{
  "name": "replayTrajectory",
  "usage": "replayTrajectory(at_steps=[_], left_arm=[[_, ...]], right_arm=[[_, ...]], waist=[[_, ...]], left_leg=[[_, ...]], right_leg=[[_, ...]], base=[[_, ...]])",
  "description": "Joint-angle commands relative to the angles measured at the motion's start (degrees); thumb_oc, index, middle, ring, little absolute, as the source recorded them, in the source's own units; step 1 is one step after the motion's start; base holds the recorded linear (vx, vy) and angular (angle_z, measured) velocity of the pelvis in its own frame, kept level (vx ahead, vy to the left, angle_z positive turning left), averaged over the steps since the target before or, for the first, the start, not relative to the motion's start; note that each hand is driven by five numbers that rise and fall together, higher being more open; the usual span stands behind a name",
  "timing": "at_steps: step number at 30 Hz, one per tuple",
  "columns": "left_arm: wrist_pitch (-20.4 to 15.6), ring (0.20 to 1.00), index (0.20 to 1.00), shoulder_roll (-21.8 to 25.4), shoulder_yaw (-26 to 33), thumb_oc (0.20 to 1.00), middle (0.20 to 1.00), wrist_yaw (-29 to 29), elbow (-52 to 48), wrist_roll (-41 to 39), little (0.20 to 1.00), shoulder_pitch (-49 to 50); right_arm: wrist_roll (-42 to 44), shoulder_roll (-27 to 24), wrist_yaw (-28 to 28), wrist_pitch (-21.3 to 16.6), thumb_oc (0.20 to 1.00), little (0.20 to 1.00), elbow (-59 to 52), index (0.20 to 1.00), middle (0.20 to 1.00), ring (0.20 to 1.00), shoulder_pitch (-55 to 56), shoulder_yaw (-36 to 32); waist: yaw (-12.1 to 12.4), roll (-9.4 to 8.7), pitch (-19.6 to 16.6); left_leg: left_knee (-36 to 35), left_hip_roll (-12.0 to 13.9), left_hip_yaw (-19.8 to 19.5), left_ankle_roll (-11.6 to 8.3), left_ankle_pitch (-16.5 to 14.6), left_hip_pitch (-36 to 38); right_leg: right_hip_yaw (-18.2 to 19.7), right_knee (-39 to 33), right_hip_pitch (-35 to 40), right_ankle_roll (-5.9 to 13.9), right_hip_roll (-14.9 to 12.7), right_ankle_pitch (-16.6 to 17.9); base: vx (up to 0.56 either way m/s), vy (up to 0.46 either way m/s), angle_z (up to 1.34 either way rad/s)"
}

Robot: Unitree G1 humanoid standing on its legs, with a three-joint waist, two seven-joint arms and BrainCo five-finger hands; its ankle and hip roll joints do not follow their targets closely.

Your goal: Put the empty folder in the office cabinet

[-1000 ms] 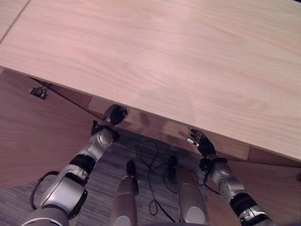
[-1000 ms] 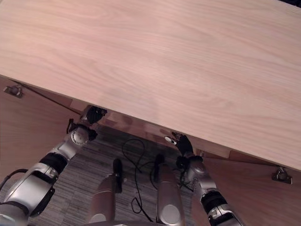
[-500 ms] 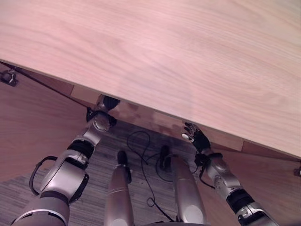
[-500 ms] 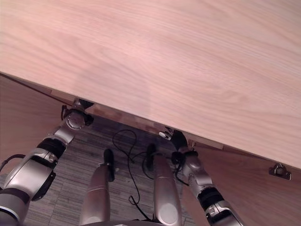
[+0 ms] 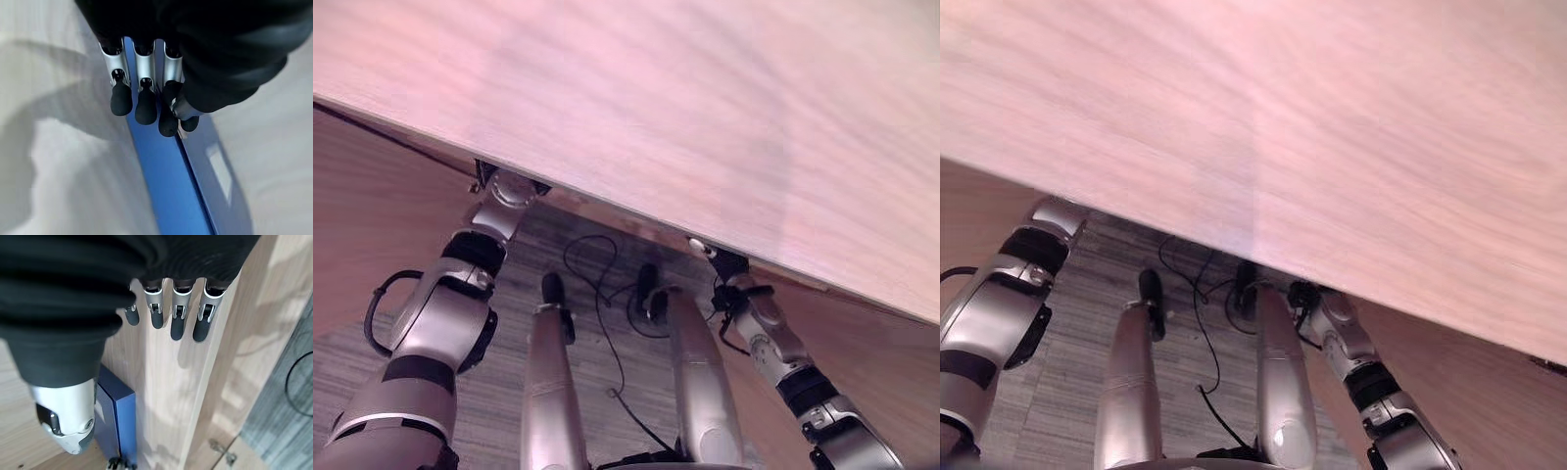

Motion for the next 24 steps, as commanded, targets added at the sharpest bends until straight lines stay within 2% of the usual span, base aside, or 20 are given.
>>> replayTrajectory(at_steps=[1,10,13,24], left_arm=[[-0.90,0.200,0.200,-0.65,0.10,0.200,0.200,0.97,0.88,-2.68,0.200,0.04],[-0.83,0.200,0.200,0.82,-1.02,0.200,0.200,0.91,1.79,-3.88,0.200,-4.73],[-0.67,0.200,0.200,1.69,-1.42,0.200,0.200,0.07,4.23,-6.98,0.200,-9.32],[0.20,0.200,0.200,4.33,-4.52,0.200,0.200,-3.06,9.44,-11.53,0.200,-19.23]], right_arm=[[2.04,0.93,0.29,-3.17,1.000,1.000,-5.60,1.000,1.000,1.000,2.74,1.81],[3.13,-0.54,1.31,-2.99,1.000,1.000,-8.50,1.000,1.000,1.000,3.33,2.24],[3.57,-1.31,1.67,-2.75,1.000,1.000,-8.97,1.000,1.000,1.000,3.63,2.22],[4.64,-3.75,3.20,-2.30,1.000,1.000,-10.74,1.000,1.000,1.000,5.66,0.99]], waist=[[-0.47,1.94,-4.52],[-1.20,1.55,-4.83],[-1.80,1.58,-5.06],[-3.32,1.93,-7.64]], left_leg=[[-4.46,1.54,-2.21,1.91,-2.09,3.51],[-3.55,1.14,-2.73,2.04,-2.17,0.42],[-3.03,0.98,-2.99,2.12,-2.14,-1.76],[-2.39,1.28,-3.48,2.10,-1.90,-5.82]], right_leg=[[3.68,-3.85,2.80,8.74,-2.13,0.80],[3.65,-3.17,0.20,8.85,-2.24,0.98],[3.87,-2.89,-1.86,8.89,-2.17,1.27],[4.13,-2.65,-5.60,9.15,-2.11,1.95]], base=[[0.00,0.000,0.00],[0.00,0.000,0.00],[0.00,0.000,0.00],[0.00,0.000,-0.01]])
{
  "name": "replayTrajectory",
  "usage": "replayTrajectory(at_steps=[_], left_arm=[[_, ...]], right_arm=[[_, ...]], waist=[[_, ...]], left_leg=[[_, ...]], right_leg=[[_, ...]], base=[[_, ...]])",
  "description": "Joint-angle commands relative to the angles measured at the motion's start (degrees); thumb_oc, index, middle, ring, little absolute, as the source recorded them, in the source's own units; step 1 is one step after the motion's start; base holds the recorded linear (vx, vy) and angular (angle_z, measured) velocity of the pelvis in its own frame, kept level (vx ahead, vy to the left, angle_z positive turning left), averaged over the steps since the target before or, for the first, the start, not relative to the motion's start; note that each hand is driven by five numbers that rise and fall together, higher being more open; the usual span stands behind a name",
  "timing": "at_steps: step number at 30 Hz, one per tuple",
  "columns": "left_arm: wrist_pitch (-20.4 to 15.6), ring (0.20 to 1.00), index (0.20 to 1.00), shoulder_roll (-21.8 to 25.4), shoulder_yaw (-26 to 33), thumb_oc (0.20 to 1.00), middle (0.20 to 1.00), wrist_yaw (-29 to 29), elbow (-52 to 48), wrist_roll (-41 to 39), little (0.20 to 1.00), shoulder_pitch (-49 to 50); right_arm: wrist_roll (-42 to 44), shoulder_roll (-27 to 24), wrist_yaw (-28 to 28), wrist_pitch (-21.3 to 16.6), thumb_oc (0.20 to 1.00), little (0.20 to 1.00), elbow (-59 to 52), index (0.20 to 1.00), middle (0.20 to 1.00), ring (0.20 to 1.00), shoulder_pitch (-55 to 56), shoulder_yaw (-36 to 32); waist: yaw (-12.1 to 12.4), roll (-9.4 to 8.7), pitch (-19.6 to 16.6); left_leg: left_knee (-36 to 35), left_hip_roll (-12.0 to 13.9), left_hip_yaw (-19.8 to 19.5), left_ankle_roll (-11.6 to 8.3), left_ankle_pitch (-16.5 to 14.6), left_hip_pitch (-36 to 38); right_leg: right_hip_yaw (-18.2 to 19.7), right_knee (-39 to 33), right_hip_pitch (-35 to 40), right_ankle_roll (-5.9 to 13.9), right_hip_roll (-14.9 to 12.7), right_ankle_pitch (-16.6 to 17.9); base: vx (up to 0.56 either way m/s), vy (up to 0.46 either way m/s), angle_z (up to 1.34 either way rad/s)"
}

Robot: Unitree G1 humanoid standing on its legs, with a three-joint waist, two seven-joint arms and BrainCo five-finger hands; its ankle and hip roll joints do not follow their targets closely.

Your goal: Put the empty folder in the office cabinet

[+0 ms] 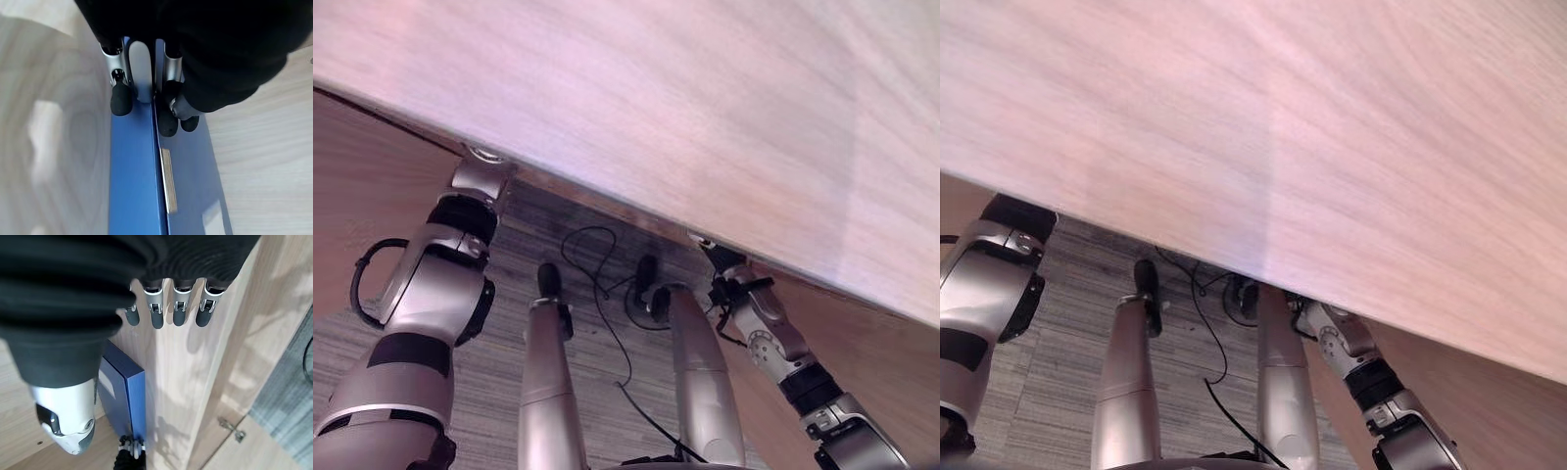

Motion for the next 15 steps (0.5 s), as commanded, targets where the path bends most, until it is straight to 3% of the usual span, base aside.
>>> replayTrajectory(at_steps=[1,15], left_arm=[[-1.80,0.200,0.200,0.84,-0.49,0.200,0.200,-0.92,3.37,-2.41,0.200,-9.49],[-1.11,0.200,0.200,4.06,-6.09,0.200,0.200,-3.70,6.41,-3.17,0.200,-18.07]], right_arm=[[1.69,-0.51,1.07,-1.76,1.000,1.000,-4.57,1.000,1.000,1.000,1.96,-0.13],[3.57,-2.65,2.44,-1.66,1.000,1.000,-7.05,1.000,1.000,1.000,4.95,-1.73]], waist=[[-2.95,2.47,-1.93],[-4.21,3.52,-4.74]], left_leg=[[-3.84,1.43,-3.28,1.72,-2.21,2.91],[-1.32,1.84,-3.76,1.49,-2.18,-1.92]], right_leg=[[4.07,-2.82,2.54,8.63,-2.05,0.93],[4.40,-0.95,-1.76,8.64,-1.83,0.95]], base=[[0.00,0.000,0.00],[0.00,0.000,0.00]])
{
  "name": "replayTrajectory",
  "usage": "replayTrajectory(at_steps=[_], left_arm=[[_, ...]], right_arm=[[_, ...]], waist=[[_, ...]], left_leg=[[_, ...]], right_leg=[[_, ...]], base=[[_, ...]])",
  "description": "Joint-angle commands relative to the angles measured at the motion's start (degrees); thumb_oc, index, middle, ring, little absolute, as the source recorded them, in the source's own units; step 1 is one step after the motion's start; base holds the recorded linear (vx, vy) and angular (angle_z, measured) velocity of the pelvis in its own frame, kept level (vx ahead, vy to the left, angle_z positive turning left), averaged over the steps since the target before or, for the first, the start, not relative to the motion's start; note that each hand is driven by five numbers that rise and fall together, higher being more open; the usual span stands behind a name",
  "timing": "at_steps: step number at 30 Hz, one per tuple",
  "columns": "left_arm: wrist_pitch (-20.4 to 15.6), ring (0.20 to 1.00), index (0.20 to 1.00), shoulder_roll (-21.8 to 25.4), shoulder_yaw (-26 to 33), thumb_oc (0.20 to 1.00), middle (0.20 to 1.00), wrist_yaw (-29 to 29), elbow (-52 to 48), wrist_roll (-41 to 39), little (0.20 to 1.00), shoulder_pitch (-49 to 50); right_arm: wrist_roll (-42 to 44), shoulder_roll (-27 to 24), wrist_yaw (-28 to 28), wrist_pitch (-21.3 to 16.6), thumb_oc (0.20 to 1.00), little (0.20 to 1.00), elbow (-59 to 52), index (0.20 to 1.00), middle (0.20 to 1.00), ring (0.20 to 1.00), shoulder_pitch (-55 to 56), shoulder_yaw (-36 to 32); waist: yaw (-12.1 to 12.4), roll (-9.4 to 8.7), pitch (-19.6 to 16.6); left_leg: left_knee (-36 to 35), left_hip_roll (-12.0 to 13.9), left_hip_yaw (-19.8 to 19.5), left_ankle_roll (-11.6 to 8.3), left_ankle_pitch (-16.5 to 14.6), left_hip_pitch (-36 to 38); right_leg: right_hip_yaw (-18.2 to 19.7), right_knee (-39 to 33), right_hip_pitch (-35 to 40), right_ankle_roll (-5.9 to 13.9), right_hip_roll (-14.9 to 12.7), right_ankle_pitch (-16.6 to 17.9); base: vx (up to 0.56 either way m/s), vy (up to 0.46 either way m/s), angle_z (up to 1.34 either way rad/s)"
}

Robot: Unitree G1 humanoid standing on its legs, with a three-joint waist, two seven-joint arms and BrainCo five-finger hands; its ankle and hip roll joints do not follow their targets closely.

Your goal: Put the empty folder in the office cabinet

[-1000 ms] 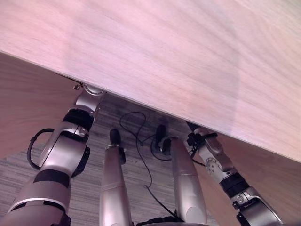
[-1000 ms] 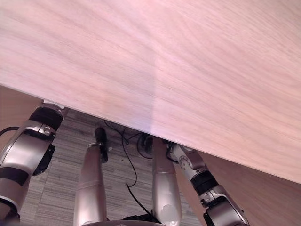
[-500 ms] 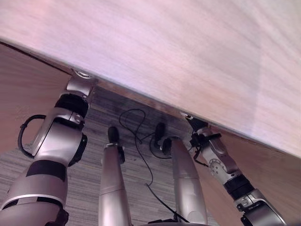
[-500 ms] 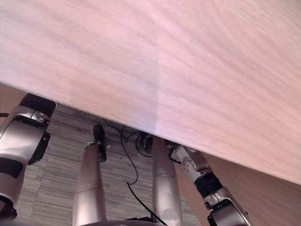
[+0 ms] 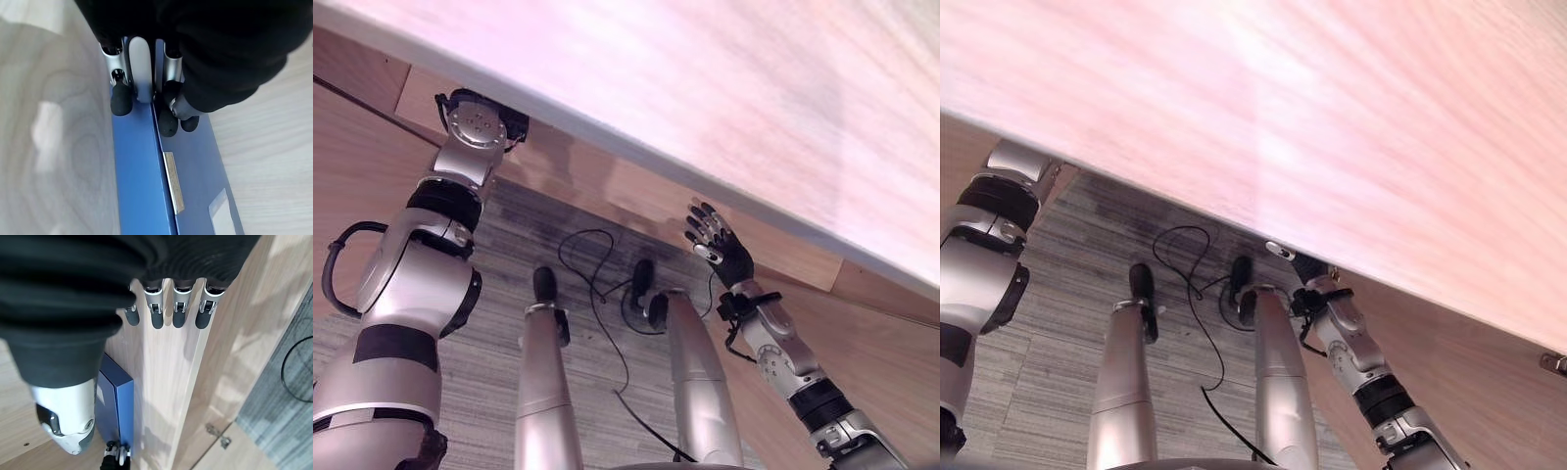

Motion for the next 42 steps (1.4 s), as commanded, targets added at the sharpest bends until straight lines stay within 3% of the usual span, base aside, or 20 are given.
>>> replayTrajectory(at_steps=[1,5,9,21,32,42], left_arm=[[-1.88,0.200,0.200,1.83,0.09,0.200,0.200,0.24,4.33,-0.82,0.200,-14.04],[-1.73,0.200,0.200,2.38,-0.46,0.200,0.200,-0.03,4.91,-0.77,0.200,-14.55],[-1.47,0.200,0.200,3.83,-0.73,0.200,0.200,-0.70,5.14,-3.17,0.200,-15.36],[-1.29,0.200,0.200,5.76,-1.70,0.200,0.200,-1.82,5.73,-6.25,0.200,-18.74],[-1.37,0.200,0.200,6.24,-1.90,0.200,0.200,-2.67,5.82,-8.30,0.200,-19.37],[-4.20,0.200,0.200,2.22,4.55,0.200,0.200,-1.43,-1.11,-13.77,0.200,-11.68]], right_arm=[[3.04,-1.95,1.17,-1.82,1.000,1.000,-6.16,1.000,1.000,1.000,1.44,-0.01],[3.48,-2.25,1.35,-1.72,1.000,1.000,-6.89,1.000,1.000,1.000,2.26,-0.17],[4.43,-2.68,1.51,-1.44,1.000,1.000,-7.86,1.000,1.000,1.000,4.04,-0.25],[5.03,-3.34,1.50,-1.34,1.000,1.000,-9.44,1.000,1.000,1.000,5.17,-0.19],[4.22,-2.87,1.17,-0.96,1.000,1.000,-9.00,1.000,1.000,1.000,6.43,-0.39],[2.79,-1.83,1.03,-0.14,1.000,1.000,-4.77,1.000,1.000,1.000,7.54,-0.41]], waist=[[-3.86,4.38,-0.64],[-3.99,4.41,-0.99],[-3.97,4.60,-1.01],[-3.96,5.07,0.83],[-3.89,6.53,0.37],[-3.27,7.20,-1.84]], left_leg=[[-2.14,2.16,-4.10,0.92,-2.99,3.18],[0.91,2.13,-4.36,0.97,-3.98,1.55],[10.00,2.24,-4.96,1.09,-7.51,-1.90],[18.80,1.37,-4.61,1.71,-11.29,-6.18],[20.77,0.69,-3.81,2.32,-12.32,-9.34],[16.42,-0.05,-3.18,2.24,-11.08,-7.86]], right_leg=[[3.84,-0.50,2.91,7.97,-1.76,-0.71],[4.19,1.54,1.30,7.80,-1.56,-1.06],[5.32,8.11,-1.73,6.74,-1.41,-3.99],[6.83,17.05,-6.38,5.33,-1.14,-7.67],[7.50,19.03,-9.86,5.01,-0.99,-8.25],[7.48,15.65,-8.71,4.71,-1.05,-7.34]], base=[[0.00,0.000,0.00],[0.00,0.000,0.00],[0.03,-0.026,-0.05],[0.01,-0.007,-0.02],[0.00,0.004,-0.01],[0.00,-0.001,0.01]])
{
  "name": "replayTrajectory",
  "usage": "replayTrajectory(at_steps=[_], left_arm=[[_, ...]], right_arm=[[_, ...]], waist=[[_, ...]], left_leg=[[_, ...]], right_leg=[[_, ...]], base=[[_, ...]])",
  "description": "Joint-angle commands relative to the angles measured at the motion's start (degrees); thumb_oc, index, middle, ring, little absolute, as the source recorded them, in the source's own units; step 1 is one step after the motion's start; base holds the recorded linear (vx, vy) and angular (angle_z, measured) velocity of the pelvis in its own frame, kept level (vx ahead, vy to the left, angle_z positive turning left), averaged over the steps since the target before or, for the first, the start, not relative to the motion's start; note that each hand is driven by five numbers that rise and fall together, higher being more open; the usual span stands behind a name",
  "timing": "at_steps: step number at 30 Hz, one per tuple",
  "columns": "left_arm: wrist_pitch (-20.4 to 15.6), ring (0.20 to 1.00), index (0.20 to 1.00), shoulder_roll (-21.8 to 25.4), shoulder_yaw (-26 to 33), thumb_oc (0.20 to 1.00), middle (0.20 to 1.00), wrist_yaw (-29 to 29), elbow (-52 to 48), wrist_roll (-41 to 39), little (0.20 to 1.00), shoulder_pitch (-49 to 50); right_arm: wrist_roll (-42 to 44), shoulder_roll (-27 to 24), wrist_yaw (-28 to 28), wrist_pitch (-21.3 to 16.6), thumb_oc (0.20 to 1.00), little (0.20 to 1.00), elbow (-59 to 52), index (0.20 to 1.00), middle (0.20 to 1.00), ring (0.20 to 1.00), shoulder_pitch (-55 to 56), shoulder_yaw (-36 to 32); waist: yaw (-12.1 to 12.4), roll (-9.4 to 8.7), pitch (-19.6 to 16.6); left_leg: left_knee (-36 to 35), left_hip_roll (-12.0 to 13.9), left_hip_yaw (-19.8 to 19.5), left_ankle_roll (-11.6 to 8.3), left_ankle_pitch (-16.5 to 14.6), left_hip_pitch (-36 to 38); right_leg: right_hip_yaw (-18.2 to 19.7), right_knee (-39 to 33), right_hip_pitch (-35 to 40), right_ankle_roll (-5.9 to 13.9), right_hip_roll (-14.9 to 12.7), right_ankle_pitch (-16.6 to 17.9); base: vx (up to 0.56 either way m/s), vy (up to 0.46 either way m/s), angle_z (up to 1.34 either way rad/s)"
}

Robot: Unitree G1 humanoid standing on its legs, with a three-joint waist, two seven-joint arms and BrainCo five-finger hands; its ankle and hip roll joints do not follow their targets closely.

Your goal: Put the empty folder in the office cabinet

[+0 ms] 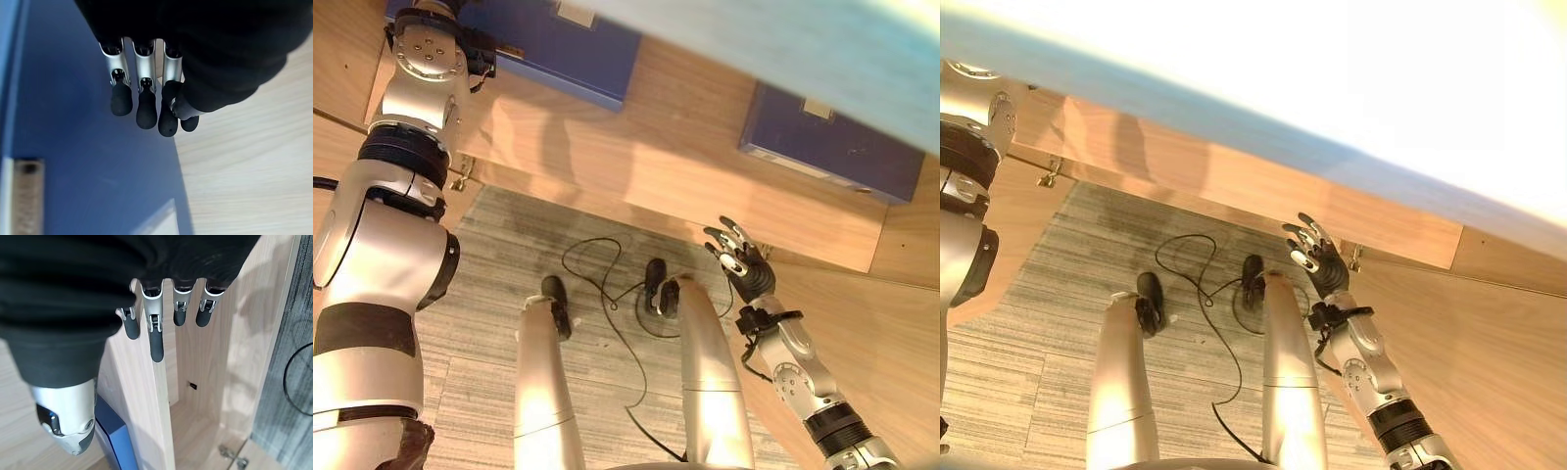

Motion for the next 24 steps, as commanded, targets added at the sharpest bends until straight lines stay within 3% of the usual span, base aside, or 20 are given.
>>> replayTrajectory(at_steps=[1,5,6,8,13,14,15,17,21,24], left_arm=[[-5.85,0.200,0.200,-0.08,3.59,0.200,0.200,1.25,-3.29,-3.03,0.200,-1.61],[-8.57,0.200,0.200,-2.81,8.73,0.200,0.200,3.11,-16.39,-1.56,0.200,9.92],[-9.71,0.200,0.200,-5.07,12.04,0.200,0.200,3.66,-23.85,-0.71,0.200,17.69],[-9.94,0.200,0.200,-5.91,13.37,0.200,0.200,3.75,-27.12,-0.02,0.200,21.43],[-11.61,0.200,0.200,-11.05,17.87,0.200,0.200,0.04,-42.28,1.91,0.200,40.28],[-11.83,0.200,0.200,-12.15,18.17,0.200,0.200,-1.04,-43.90,1.97,0.200,43.32],[-11.85,0.200,0.200,-13.41,18.77,0.200,0.200,-2.19,-45.61,1.49,0.200,46.39],[-12.05,0.200,0.200,-15.21,19.21,0.200,0.200,-4.70,-49.28,-0.20,0.200,52.38],[-10.67,0.200,0.200,-16.31,18.45,0.200,0.200,-10.40,-53.17,-0.68,0.200,64.40],[-9.67,0.200,0.200,-16.47,17.89,0.200,0.200,-12.28,-54.17,-1.24,0.200,68.66]], right_arm=[[-0.97,0.10,0.27,0.03,1.000,1.000,-1.60,1.000,1.000,1.000,0.94,2.50],[-3.29,1.77,-0.57,-0.20,1.000,1.000,2.29,1.000,1.000,1.000,0.42,3.22],[-5.18,2.27,-0.94,-0.13,1.000,1.000,4.20,1.000,1.000,1.000,0.09,3.68],[-5.29,2.70,-0.87,-0.16,1.000,1.000,5.42,1.000,1.000,1.000,0.15,3.76],[-8.20,4.99,-0.52,1.14,1.000,1.000,11.95,1.000,1.000,1.000,1.32,3.81],[-9.04,5.24,-0.47,1.50,1.000,1.000,12.86,1.000,1.000,1.000,1.57,3.57],[-9.68,5.49,-0.32,1.81,1.000,1.000,13.73,1.000,1.000,1.000,1.96,3.56],[-10.99,5.92,-0.48,2.48,1.000,1.000,15.67,1.000,1.000,1.000,2.63,3.11],[-13.23,6.60,-0.25,4.15,1.000,1.000,19.89,1.000,1.000,1.000,4.91,1.57],[-14.32,6.93,-0.38,4.65,1.000,1.000,21.48,1.000,1.000,1.000,6.25,0.61]], waist=[[-1.96,2.61,0.53],[-0.71,2.50,0.54],[0.17,2.14,1.02],[0.39,2.08,1.28],[2.20,1.89,1.24],[2.46,1.84,1.10],[2.65,1.61,1.15],[3.39,1.51,0.97],[5.03,1.18,-0.18],[5.74,1.06,-0.48]], left_leg=[[-3.31,-0.24,-5.15,0.35,-3.43,4.19],[-10.60,0.02,-5.19,-0.06,-0.80,8.24],[-16.10,0.09,-4.69,-0.45,1.05,11.97],[-18.99,-0.06,-4.30,-0.54,1.95,13.93],[-34.80,-1.11,-3.25,-1.51,7.51,25.75],[-37.22,-1.28,-3.13,-1.62,8.18,27.55],[-41.13,-1.53,-2.83,-1.62,11.59,29.63],[-47.65,-1.84,-2.69,-2.11,13.68,35.75],[-57.50,-2.58,-2.04,-2.79,16.33,47.89],[-60.20,-2.94,-1.83,-2.78,17.01,52.32]], right_leg=[[2.06,-3.16,5.04,5.60,-0.28,-1.49],[1.11,-9.41,8.90,6.28,-0.52,1.01],[0.45,-13.75,12.05,6.79,-0.62,2.55],[0.12,-16.07,13.74,7.09,-0.59,3.55],[-1.05,-30.56,24.08,8.96,-0.50,9.52],[-1.37,-33.32,25.76,9.29,-0.66,10.69],[-2.07,-37.93,27.95,8.97,-0.92,14.18],[-3.08,-44.59,33.65,9.76,-1.36,16.95],[-4.64,-55.51,45.72,11.02,-2.38,20.98],[-5.37,-57.91,50.55,11.49,-2.79,21.80]], base=[[-0.03,-0.002,0.03],[-0.06,0.003,0.05],[-0.07,0.012,0.10],[-0.06,0.020,0.09],[-0.06,0.028,0.11],[-0.11,0.039,0.04],[-0.09,0.033,0.04],[-0.03,0.039,0.07],[0.08,0.077,0.06],[0.11,0.085,-0.06]])
